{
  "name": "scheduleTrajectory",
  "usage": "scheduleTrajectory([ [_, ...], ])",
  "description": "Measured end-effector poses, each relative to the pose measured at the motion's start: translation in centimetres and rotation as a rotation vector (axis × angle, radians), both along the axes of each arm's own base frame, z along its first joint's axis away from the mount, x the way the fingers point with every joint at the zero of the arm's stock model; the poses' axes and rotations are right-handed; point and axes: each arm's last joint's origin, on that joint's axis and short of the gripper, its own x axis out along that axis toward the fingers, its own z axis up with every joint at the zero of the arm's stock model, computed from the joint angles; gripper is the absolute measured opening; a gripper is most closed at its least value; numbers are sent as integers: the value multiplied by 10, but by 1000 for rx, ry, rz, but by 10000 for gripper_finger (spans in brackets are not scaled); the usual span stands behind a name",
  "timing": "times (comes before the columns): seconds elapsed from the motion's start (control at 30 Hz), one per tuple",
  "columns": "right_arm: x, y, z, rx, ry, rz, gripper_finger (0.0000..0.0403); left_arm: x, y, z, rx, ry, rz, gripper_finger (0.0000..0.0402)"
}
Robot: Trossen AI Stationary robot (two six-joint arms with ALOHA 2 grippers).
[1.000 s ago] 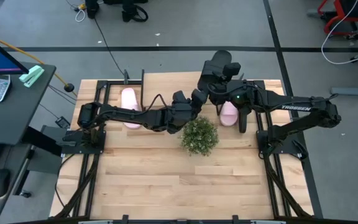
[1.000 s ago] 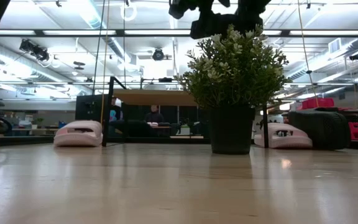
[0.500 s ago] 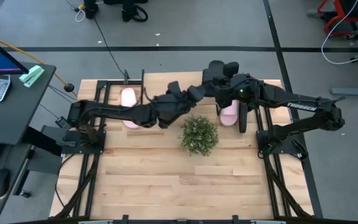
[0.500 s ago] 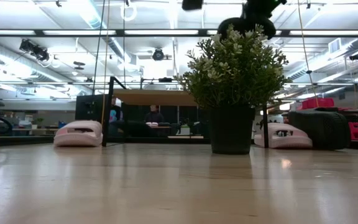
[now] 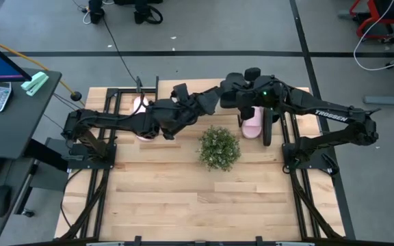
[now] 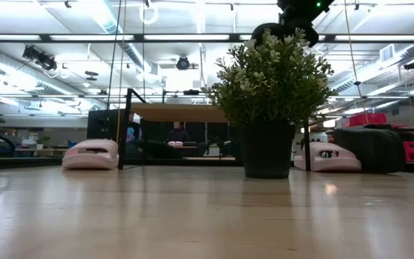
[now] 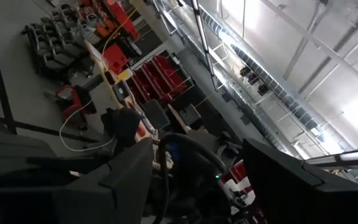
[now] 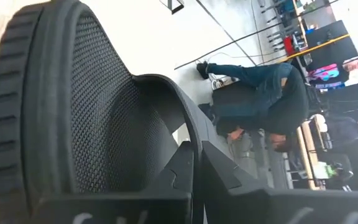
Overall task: Pick and place slides into the shelf
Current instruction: Put the left black slipper on the shelf
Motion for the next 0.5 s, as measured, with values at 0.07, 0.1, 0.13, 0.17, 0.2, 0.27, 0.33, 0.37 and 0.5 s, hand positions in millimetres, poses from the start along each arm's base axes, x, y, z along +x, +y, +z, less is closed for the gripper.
scheduleTrajectory([
  [0.07, 2, 0, -1, 10, -3, 5, 12, 0, 0, 0, 2, 3, -5, 247],
  [0.1, 2, -1, -2, 21, -5, 9, 12, 0, 0, 0, 4, 5, -12, 246],
  [0.13, 2, -1, -2, 36, -15, 11, 12, 1, 0, -1, 6, 9, -19, 245],
  [0.17, 2, -1, -2, 57, -29, 14, 12, 1, -1, -2, 8, 20, -22, 244],
  [0.2, 2, -1, -2, 76, -41, 20, 12, 1, -1, -3, 9, 31, -22, 243],
  [0.27, 2, -2, -2, 101, -57, 20, 12, 2, -1, -4, 11, 48, -23, 241],
  [0.33, 1, -3, -2, 123, -68, 21, 12, 2, -1, -4, 11, 47, -23, 239],
  [0.37, 1, -4, -2, 129, -70, 23, 12, 1, -1, -4, 10, 46, -23, 238],
  [0.5, 1, -4, -9, 162, -35, 30, 12, 2, -1, -4, 13, 50, -25, 238],
])
